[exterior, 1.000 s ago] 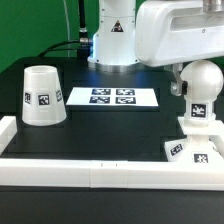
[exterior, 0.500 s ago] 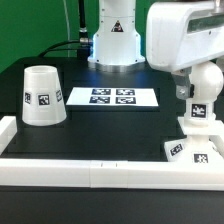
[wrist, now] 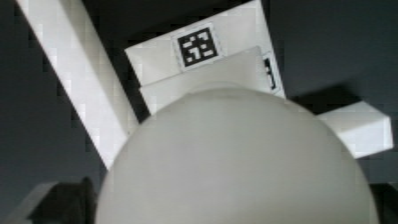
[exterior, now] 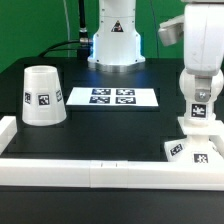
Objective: Assemble lamp
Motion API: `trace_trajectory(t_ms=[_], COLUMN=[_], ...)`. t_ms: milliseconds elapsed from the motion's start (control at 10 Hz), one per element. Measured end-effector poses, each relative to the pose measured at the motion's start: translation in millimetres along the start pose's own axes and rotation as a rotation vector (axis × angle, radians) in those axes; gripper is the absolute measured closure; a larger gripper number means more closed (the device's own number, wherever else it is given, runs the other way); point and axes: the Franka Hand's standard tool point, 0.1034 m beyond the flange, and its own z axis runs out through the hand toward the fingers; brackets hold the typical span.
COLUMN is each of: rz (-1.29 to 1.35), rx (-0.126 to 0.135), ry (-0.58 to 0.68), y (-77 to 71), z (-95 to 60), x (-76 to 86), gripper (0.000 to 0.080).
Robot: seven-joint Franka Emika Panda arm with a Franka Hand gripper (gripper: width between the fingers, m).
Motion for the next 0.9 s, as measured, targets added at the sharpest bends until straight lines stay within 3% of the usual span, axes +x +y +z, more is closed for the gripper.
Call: trace_trajectory(t_ms=[300, 700, 800, 900], rz=[-0.284, -0.41, -0.407, -0.406], rx=[-0.009, -0.011, -0.011, -0.011], ry=[-0.018, -0.032, -0.032, -0.032], y=[1.2, 3.1, 3.1, 3.2], z=[3.2, 3.5, 3.5, 3.5], x=[-1.5, -5.7, -5.8, -6.0], gripper=[0.0101, 0.0129, 0.0226, 0.0226])
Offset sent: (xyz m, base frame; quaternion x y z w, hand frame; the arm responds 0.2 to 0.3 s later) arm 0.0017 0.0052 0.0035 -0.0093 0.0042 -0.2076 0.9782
